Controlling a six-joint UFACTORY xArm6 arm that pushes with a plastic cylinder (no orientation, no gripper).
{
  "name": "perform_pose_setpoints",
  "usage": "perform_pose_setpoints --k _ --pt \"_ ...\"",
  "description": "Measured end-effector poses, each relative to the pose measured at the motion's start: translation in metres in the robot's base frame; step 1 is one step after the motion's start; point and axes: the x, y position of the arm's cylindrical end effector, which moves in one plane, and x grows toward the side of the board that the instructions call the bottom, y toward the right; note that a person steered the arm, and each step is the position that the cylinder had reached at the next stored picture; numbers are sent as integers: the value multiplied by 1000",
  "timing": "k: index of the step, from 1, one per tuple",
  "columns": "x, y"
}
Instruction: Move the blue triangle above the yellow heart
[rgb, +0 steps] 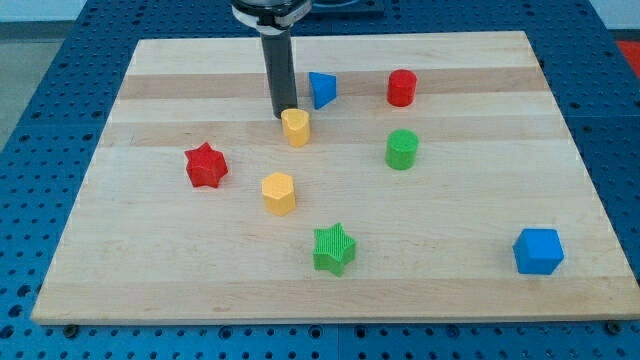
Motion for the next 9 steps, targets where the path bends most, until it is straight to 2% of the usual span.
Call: perform_pose_setpoints --k 1,2,3,4,6,8,9 --pt "-26 -36" --pt "-88 -28" --pt "-110 45" --pt "-101 93" --pt "-43 81" --pt "-40 50" --pt "-23 49"
